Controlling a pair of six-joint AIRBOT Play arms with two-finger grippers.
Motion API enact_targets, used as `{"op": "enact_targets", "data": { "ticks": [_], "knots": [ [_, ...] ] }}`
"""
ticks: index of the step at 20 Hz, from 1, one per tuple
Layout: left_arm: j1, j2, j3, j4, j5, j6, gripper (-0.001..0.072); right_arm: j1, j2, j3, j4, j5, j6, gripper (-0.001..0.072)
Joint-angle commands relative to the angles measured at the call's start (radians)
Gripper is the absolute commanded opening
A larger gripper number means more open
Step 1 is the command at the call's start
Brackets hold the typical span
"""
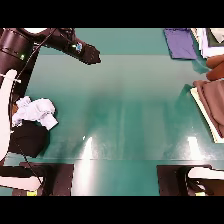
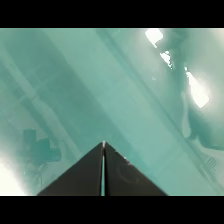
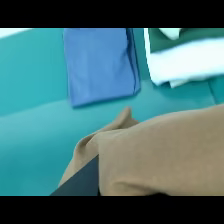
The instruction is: Fold the shirts.
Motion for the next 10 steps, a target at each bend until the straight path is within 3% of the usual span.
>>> {"op": "enact_targets", "data": {
  "ticks": [1, 4, 7, 8, 10],
  "knots": [
    [0.0, 0.0, 0.0, 0.012, -0.004, 0.001, 0.0027, -0.058, 0.06, -0.114, -0.013, 0.114, -0.004, 0.0015],
    [0.0, 0.0, 0.0, 0.013, -0.006, 0.001, 0.0027, -0.131, 0.109, -0.238, -0.172, 0.22, 0.006, 0.0016],
    [0.0, 0.0, 0.0, 0.013, -0.007, 0.001, 0.0026, -0.206, 0.156, -0.368, -0.482, 0.257, 0.147, 0.0028],
    [0.0, 0.0, 0.0, 0.013, -0.007, 0.001, 0.0027, -0.231, 0.168, -0.408, -0.544, 0.262, 0.174, 0.0118],
    [0.0, 0.0, 0.0, 0.013, -0.007, 0.001, 0.0027, -0.301, 0.19, -0.486, -0.588, 0.247, 0.183, 0.0505]
  ]
}}
